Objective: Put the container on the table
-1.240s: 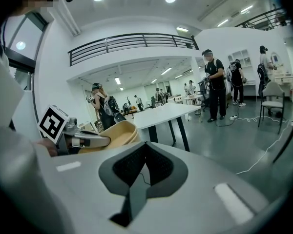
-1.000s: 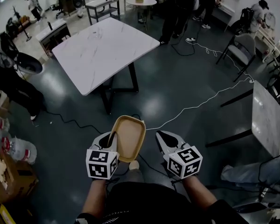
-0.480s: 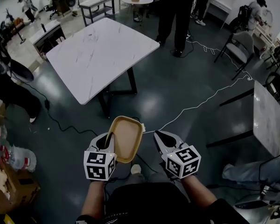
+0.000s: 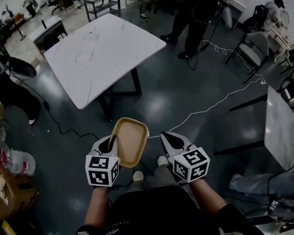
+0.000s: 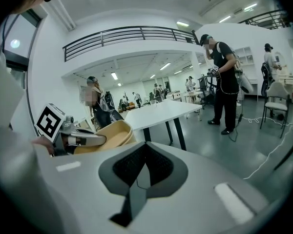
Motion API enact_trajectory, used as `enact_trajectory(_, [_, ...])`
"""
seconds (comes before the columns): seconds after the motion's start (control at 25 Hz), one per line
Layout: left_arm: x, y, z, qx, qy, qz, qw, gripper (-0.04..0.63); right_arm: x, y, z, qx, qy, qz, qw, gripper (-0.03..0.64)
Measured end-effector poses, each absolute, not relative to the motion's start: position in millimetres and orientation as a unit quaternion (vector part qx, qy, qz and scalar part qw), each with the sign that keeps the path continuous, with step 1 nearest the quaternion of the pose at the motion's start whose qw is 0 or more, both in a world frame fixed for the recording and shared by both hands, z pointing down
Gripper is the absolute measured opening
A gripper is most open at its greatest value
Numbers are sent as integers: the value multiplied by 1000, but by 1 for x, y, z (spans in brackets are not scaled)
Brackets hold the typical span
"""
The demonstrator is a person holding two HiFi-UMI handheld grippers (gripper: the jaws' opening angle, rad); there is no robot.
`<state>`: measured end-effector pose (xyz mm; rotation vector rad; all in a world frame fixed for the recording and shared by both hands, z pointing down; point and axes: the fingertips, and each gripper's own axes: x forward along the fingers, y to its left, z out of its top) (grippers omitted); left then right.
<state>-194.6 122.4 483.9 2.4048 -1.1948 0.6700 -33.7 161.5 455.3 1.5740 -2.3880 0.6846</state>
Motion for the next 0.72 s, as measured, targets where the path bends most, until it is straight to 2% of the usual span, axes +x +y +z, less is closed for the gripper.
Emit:
enact_trajectory(0.2, [-166,100,478,839,-451,241,184,8,-2,132,444,512,-824,223,91,0])
enact_trajectory(0.52, [-81,65,480,830,-470,234,192,8,72,94,443,483,-842,218,96,0])
enact_trajectory(0.72, [-58,51,484,817,-486,237,199,8,95,75,445,467,-851,219,97,0])
